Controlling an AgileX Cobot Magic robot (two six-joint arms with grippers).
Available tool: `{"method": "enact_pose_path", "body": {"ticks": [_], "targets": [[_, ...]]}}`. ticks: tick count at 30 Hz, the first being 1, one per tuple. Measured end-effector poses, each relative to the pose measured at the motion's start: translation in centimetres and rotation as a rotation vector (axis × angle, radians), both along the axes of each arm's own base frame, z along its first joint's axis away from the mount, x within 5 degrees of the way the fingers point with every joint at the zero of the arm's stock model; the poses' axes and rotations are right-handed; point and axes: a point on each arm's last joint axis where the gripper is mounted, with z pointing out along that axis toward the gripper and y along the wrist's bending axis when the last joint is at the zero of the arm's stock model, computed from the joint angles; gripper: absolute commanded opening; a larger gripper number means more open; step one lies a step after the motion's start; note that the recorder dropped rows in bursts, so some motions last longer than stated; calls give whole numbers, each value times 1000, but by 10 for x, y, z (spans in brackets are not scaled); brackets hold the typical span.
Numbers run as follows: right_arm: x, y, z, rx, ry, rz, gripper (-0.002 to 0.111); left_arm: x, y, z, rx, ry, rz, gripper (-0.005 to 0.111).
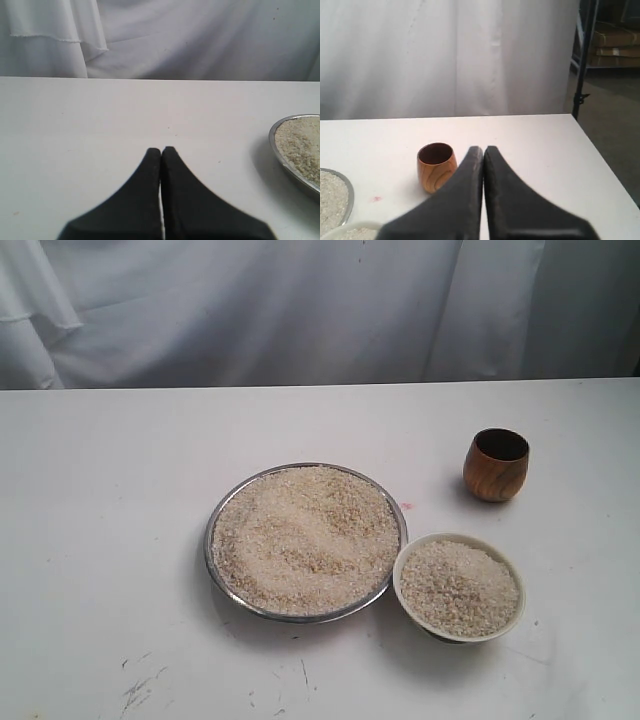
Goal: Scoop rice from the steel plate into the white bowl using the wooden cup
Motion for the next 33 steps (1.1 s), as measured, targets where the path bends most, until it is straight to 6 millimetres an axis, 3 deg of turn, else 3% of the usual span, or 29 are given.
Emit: {"method": "enact_pose_path", "body": {"ticks": [3,14,29,33], "targets": [[2,5,-13,0,-19,50,0,0,0,0,0,0,0,0],[-8,-7,-59,88,-31,-105,0,0,0,0,0,0,0,0],[-25,-2,-82,69,-52,-36,0,0,0,0,0,0,0,0],[-26,-3,-91,38,44,-38,0,0,0,0,0,0,0,0]]}}
